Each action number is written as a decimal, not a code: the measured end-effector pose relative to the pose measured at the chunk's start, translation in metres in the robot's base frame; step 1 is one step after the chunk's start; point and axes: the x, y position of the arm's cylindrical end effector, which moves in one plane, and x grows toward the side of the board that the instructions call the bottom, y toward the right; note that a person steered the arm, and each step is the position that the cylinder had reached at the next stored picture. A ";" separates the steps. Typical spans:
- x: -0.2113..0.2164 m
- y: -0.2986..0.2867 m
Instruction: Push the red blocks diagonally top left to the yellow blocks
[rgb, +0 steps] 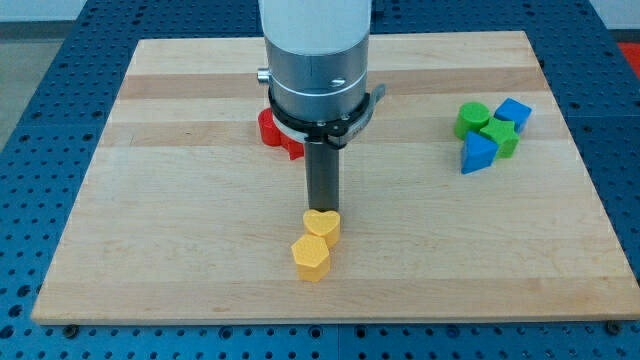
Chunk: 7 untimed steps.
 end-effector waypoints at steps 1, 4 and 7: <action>-0.004 0.002; -0.013 0.079; -0.013 0.119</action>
